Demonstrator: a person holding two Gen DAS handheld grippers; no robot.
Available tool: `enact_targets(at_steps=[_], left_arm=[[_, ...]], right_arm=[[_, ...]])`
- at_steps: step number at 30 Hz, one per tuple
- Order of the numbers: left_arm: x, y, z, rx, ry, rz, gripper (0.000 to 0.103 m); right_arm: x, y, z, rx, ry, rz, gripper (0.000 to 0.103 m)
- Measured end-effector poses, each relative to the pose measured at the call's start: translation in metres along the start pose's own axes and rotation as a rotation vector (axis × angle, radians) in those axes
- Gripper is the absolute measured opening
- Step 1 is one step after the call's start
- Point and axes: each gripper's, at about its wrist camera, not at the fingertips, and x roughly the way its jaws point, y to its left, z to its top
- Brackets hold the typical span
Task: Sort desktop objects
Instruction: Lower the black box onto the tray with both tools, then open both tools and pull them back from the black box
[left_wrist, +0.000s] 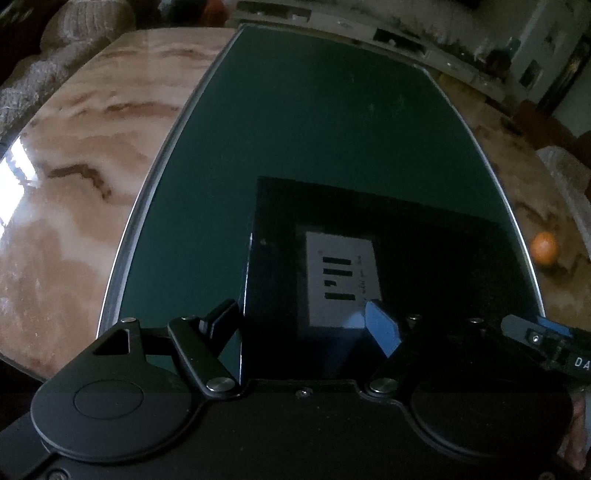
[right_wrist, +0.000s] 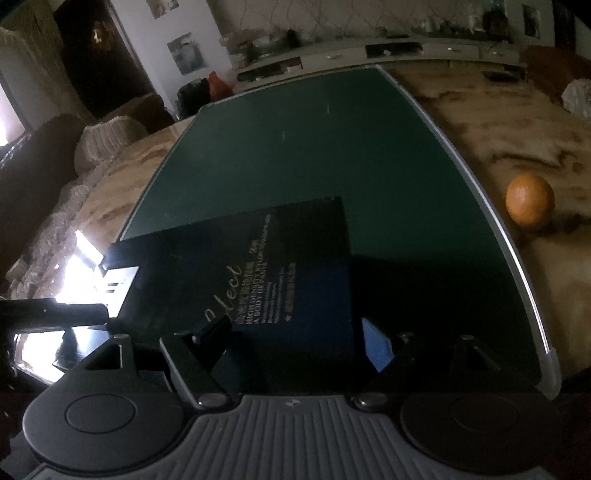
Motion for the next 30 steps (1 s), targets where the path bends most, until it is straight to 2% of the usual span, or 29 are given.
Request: enact_targets(at_steps=[5,10,15,21,26,30], left_arm=[[-0.012,0.001,-0.004,-0.003,-0.022,0.04,0.078],[-0.028,-0.025,-0.012,0.083,-0.052,0.2,0.083],[-0.017,-0.055,-0.019,0.152,0.009,0.207,0.085],[0.006,-0.062,-0.025,0.153,0.106,0.198,0.085],[0.008,-0.058,-0.029,0.129,0.126,0.198,0.085],[-0.005,-0.058,-0.036,0.125,0.112,0.236,0.087]], right_arm=[[-0.01,-0.003,-0.005,0.02,-0.028,0.031,0.079],[-0.034,0.02,-0.011,-0.076,-0.077,0.0,0.079],[-0.028,0.051,-0.017,-0.176,-0.036,-0.044,0.078],[-0.001,0.049,-0.023,-0.137,0.064,-0.064,0.078],[-0.001,0.05,-0.023,-0.157,0.067,-0.09,0.08],[-0.012,0.048,-0.022,-0.121,0.09,-0.076,0.081]])
